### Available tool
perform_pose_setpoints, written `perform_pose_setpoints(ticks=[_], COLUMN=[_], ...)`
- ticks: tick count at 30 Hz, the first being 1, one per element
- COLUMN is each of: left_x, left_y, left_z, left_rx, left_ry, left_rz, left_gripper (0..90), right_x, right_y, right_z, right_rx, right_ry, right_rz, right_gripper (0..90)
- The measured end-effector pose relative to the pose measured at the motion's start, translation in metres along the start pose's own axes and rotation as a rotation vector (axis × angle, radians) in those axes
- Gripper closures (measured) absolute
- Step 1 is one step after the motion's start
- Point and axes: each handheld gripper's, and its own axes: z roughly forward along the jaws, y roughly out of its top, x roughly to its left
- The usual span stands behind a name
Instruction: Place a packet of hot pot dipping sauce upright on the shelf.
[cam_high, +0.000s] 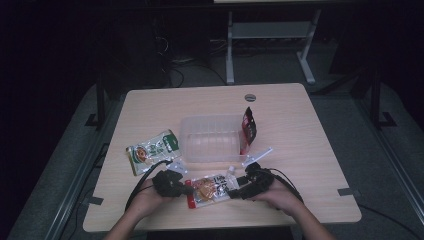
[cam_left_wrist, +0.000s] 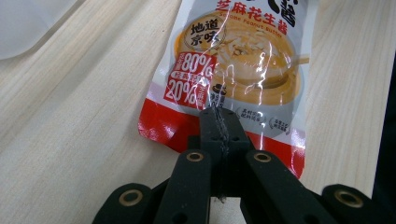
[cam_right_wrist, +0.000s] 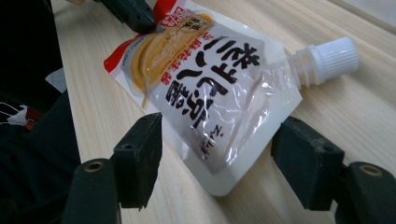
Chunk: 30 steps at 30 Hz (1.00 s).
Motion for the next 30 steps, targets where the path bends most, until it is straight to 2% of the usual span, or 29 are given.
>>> perform_pose_setpoints(ticks=[4,10,12,17,19,22,30], left_x=[0.001,0.001,0.001,0.002,0.002,0.001,0.001], left_y=[0.0,0.0,-0.001,-0.001,-0.001,0.0,0.0], left_z=[0.0,0.0,0.0,0.0,0.0,0.0,0.0], left_rx=[-0.001,-0.002,-0.004,-0.004,-0.003,0.0,0.001], left_ry=[-0.003,-0.006,-0.007,-0.009,-0.009,-0.007,-0.007], left_rz=[0.001,-0.001,-0.003,0.0,0.0,0.005,0.007], left_gripper=[89.8,89.8,89.9,89.9,89.9,89.8,89.8], right_x=[0.0,-0.007,-0.008,-0.012,-0.014,-0.012,-0.002], right_y=[0.003,0.01,0.012,0.012,0.011,0.011,0.013], right_z=[0.004,0.013,0.014,0.014,0.013,0.011,0.007], right_rx=[-0.006,-0.022,-0.015,-0.027,-0.041,-0.052,-0.061], right_ry=[0.021,0.098,0.099,0.093,0.106,0.11,0.131], right_rz=[0.008,0.021,0.022,0.024,0.026,-0.008,-0.102], right_gripper=[36.5,44.5,46.1,61.5,68.0,76.0,86.8])
